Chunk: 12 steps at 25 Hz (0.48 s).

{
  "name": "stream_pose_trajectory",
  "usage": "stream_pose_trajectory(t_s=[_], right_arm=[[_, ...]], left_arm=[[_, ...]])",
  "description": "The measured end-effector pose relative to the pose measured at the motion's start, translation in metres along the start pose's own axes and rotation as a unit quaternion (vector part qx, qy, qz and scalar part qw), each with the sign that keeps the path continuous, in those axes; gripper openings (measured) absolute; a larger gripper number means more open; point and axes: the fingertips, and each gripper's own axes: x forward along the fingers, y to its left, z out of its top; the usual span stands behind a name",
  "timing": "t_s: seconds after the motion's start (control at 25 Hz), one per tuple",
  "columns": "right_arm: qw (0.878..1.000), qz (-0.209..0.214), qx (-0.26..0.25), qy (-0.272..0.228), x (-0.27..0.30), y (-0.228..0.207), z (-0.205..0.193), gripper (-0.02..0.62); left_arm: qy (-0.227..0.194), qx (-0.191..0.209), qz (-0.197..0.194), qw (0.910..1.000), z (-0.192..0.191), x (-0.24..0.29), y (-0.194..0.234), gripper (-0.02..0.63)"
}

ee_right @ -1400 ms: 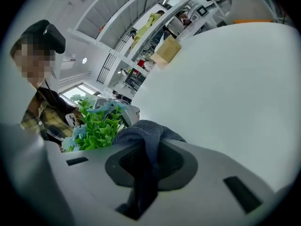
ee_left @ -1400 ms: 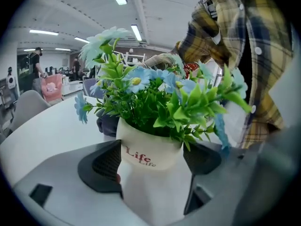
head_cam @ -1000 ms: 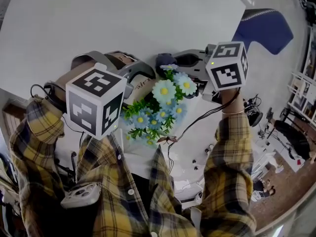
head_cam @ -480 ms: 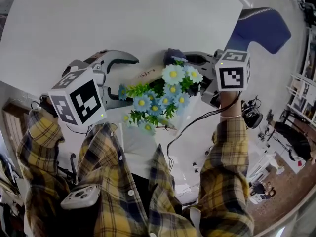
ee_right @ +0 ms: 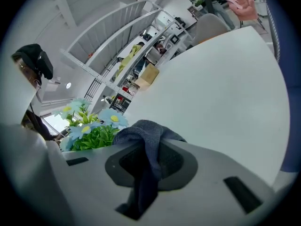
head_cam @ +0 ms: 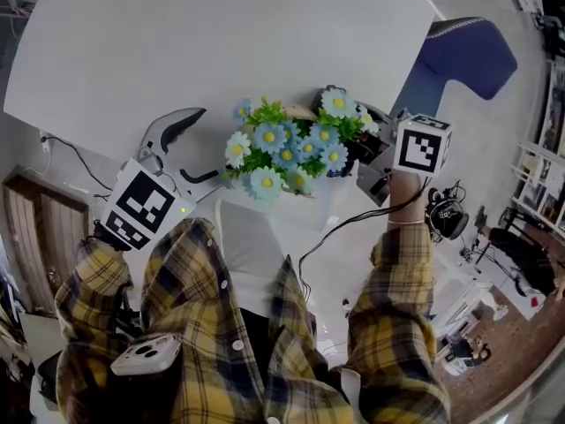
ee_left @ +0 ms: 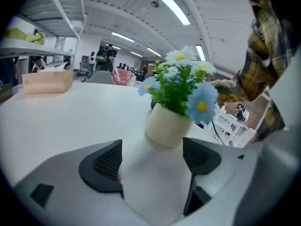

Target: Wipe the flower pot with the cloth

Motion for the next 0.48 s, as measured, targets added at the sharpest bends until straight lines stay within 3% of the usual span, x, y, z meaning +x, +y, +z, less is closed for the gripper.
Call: stream_pose_trajectory(t_s=[0.16,0.36,0.48], right_arm=[[1.000,-0.006,0.015,-0.021,-0.001,0.003,-0.008,0.035],[0.999,-0.018,0.019,-0.031,-0.005,0.005,-0.016,0.035],[0.999,-0.011,0.023,-0.027,-0.005,0.009,-0.026,0.035]], left_arm=[[-0.009,0.035,-0.004,0.9993,-0.010,0.001,-0.032,0.410],[-0.055,0.008,0.017,0.9983,0.011,0.016,-0.045,0.410],[-0.059,0.022,0.022,0.9978,0.013,0.026,-0.050,0.410]])
